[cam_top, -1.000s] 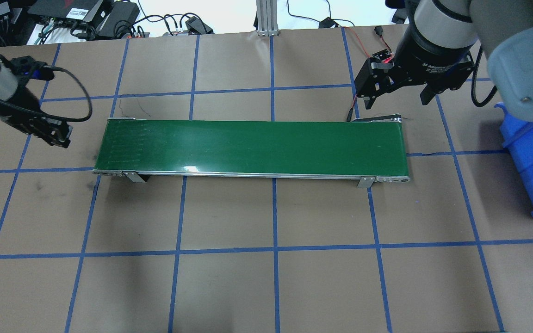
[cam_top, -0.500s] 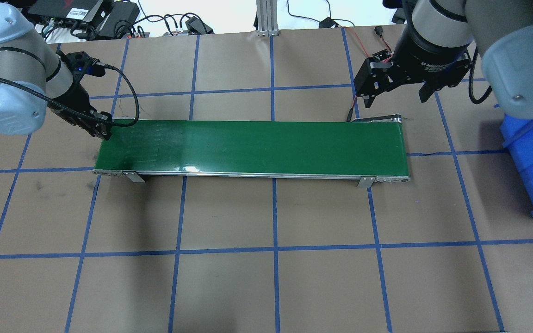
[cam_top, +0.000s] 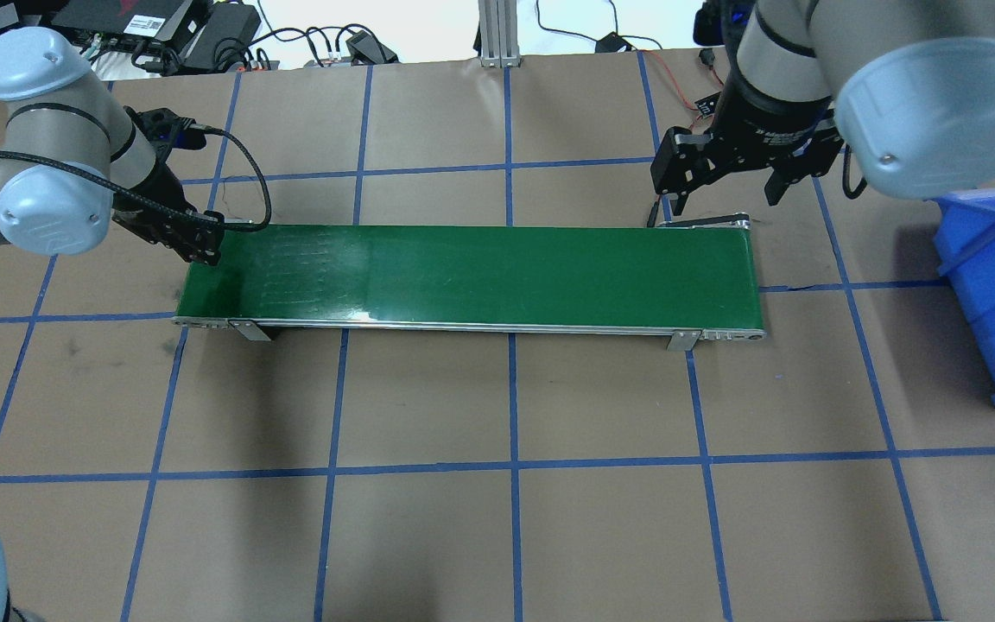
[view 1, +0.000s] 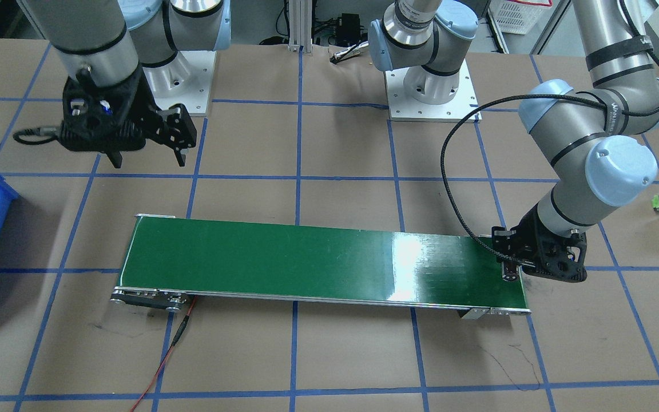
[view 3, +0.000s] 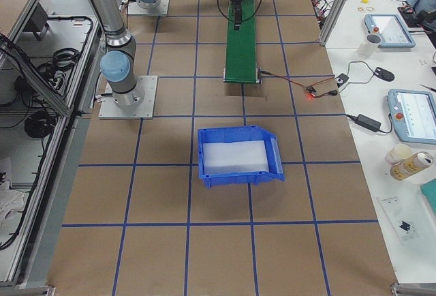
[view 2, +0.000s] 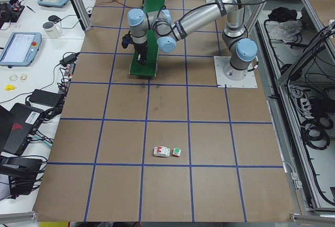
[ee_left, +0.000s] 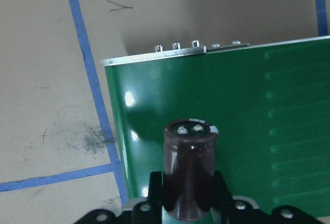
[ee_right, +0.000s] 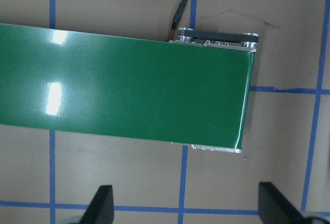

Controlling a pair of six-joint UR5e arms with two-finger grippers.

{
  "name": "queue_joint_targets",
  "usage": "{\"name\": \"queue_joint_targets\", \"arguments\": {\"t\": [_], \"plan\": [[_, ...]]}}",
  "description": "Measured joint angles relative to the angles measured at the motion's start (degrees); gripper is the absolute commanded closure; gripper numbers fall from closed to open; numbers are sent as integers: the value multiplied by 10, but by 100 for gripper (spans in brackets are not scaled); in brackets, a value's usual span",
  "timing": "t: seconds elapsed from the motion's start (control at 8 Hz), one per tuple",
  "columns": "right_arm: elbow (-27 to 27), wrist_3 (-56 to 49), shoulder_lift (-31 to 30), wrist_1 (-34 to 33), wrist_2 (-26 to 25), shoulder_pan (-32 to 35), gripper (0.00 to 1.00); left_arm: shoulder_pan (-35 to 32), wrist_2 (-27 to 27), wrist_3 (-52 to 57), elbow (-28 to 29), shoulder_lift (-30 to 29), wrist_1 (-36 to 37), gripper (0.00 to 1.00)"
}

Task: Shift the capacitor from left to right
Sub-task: 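Set the capacitor on the belt with the left gripper while the right gripper approaches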

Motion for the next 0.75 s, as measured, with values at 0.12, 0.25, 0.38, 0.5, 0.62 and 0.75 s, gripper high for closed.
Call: {"name": "queue_joint_targets", "arguments": {"t": [0.12,0.25,0.38,0.5,0.62,0.75], "plan": [[2,-1,42,-14,4,0,0,0,0,-18,0,-4,0,83],[6,-3,77,-41,6,0,0,0,1,-40,0,-6,-1,78],[19,-3,98,-65,9,0,0,0,1,-56,0,-7,-4,59],[38,-9,109,-92,10,0,0,0,2,-67,0,-9,-6,28],[56,-22,116,-119,10,0,0,0,2,-72,0,-9,-9,12],[67,-30,119,-135,10,0,0,0,2,-76,-1,-9,-13,0]]}}
